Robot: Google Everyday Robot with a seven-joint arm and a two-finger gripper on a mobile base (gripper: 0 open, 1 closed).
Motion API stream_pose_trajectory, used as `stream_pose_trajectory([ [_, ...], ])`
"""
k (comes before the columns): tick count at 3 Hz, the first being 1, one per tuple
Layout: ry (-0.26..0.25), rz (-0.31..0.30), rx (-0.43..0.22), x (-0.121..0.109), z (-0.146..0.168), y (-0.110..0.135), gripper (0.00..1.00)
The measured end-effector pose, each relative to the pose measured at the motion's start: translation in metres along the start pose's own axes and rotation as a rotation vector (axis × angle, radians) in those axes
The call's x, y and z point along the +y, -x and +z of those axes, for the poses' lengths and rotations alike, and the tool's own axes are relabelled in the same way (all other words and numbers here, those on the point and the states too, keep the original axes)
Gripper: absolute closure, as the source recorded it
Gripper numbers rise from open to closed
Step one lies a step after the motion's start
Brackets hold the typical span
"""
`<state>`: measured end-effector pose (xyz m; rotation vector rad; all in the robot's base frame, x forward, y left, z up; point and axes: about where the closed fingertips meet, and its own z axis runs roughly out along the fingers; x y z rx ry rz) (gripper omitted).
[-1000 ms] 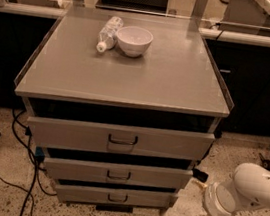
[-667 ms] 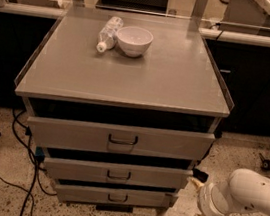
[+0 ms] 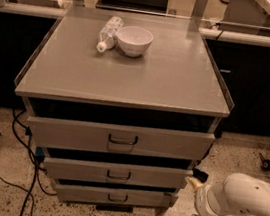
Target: Open middle drawer
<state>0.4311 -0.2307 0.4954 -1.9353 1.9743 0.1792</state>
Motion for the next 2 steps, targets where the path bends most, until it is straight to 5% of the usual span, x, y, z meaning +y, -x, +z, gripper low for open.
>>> stream_pose_trajectory([
  [2,-0.120,-0.064,0.002,-0.028,0.025,0.016,0.00],
])
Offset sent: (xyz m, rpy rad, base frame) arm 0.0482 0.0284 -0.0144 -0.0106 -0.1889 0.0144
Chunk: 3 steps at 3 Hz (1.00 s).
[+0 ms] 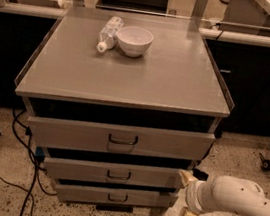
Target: Open middle drawer
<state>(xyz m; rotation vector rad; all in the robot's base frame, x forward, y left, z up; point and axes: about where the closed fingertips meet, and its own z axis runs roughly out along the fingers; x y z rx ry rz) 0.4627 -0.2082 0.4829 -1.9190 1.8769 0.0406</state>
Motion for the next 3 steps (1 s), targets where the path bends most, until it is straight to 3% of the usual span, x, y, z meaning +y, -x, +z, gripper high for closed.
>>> stream_pose_trajectory([
  [3,-0.018,0.018,-0.030,-0.048,0.037,-0.010,0.00],
])
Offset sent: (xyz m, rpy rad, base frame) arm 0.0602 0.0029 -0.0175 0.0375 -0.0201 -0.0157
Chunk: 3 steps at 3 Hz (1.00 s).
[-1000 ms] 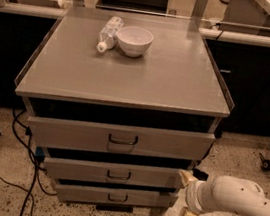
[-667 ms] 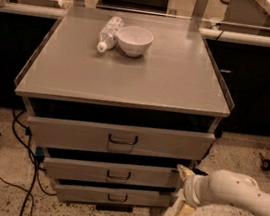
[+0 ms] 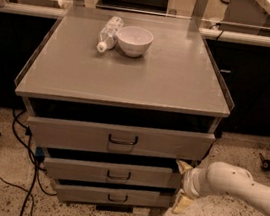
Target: Open middle drawer
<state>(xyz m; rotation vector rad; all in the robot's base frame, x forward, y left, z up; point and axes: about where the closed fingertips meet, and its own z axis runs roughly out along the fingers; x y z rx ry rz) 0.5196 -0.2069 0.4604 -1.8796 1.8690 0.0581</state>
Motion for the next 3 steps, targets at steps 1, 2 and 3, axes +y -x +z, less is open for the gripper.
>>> stream_pose_trajectory([
  [1,0.012,0.006,-0.011,-0.012,0.013,-0.005,0.00],
  [2,0.044,0.005,-0.024,-0.025,0.031,-0.004,0.00],
  [3,0.075,0.001,-0.035,-0.030,0.046,-0.001,0.00],
])
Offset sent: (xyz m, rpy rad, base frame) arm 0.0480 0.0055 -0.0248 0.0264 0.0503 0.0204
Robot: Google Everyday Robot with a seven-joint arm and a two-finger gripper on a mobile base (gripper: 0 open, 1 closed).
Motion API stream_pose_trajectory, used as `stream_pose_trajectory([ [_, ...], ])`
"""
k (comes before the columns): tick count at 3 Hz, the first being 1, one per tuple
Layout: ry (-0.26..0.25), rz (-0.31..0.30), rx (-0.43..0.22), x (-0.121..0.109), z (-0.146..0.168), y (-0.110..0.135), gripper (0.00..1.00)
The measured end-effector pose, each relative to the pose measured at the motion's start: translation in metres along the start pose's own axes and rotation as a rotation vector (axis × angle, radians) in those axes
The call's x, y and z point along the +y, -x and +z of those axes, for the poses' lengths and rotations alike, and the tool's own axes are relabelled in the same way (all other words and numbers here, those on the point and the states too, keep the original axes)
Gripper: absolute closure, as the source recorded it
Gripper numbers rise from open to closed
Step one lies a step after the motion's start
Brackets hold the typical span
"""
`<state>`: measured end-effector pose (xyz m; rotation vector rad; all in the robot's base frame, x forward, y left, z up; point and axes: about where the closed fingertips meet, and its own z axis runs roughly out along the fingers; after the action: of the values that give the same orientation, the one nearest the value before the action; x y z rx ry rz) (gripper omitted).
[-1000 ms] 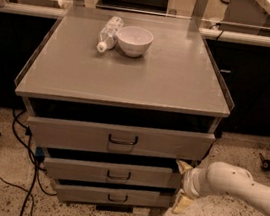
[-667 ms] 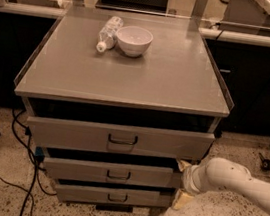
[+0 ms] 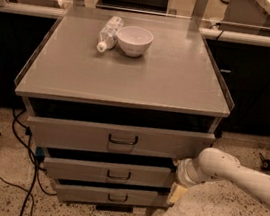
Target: Open middle drawer
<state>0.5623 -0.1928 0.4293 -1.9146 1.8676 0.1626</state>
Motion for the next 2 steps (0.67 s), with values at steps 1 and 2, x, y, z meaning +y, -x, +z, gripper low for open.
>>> stream_pose_trajectory([
  [1,0.040,0.003,-0.013,0.0020,0.0166,0.0003,0.00],
  [2,0.041,0.003,-0.013,0.0022,0.0169,0.0002,0.00],
])
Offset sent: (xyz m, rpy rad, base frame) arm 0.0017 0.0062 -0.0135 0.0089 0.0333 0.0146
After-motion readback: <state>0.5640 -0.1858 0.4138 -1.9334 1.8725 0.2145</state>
